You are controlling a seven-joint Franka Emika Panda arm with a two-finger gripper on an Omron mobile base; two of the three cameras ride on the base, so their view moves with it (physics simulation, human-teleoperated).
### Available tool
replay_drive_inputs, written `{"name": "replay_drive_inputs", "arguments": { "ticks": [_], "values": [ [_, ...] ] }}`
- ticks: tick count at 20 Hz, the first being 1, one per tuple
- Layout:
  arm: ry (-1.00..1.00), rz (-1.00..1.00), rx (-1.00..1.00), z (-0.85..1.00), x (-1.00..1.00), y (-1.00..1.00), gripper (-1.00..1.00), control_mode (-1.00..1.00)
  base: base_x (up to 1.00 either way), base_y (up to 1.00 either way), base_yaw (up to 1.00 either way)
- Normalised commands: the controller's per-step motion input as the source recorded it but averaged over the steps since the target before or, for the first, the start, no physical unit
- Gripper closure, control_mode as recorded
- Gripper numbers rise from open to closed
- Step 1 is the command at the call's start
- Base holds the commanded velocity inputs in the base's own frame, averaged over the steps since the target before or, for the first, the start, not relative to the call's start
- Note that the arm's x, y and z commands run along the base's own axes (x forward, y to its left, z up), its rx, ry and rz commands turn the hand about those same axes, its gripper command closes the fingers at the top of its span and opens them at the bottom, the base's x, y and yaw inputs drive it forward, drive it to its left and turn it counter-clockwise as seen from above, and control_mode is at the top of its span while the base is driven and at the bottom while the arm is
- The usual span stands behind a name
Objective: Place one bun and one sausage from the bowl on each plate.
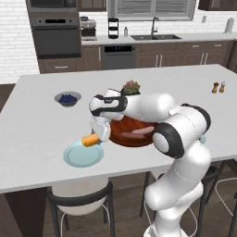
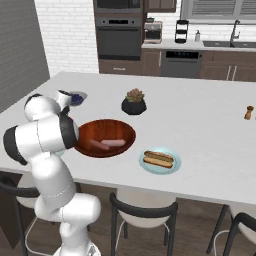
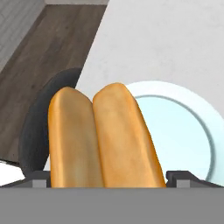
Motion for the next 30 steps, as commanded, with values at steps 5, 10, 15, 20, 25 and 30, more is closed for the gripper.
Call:
{"name": "replay_drive_inputs", "arguments": {
  "ticks": [5, 10, 15, 20, 25, 30],
  "values": [
    [-0.04, -0.02, -0.10, -0.35, -0.14, 0.23, 1.00, -1.00, 0.00, 0.00, 0.00],
    [-0.02, -0.04, -0.06, -0.23, 0.01, 0.26, 1.00, -1.00, 0.00, 0.00, 0.00],
    [0.00, -0.02, 0.00, -0.38, 0.00, 0.15, 1.00, -1.00, 0.00, 0.00, 0.00],
    [0.00, -0.02, 0.00, -0.37, 0.10, 0.06, 1.00, -1.00, 0.00, 0.00, 0.00],
    [-0.04, 0.00, 0.00, -0.12, 0.01, 0.09, 1.00, -1.00, 0.00, 0.00, 0.00],
    [-0.07, 0.00, 0.00, -0.03, 0.02, 0.14, 1.00, -1.00, 0.00, 0.00, 0.00]
  ]
}}
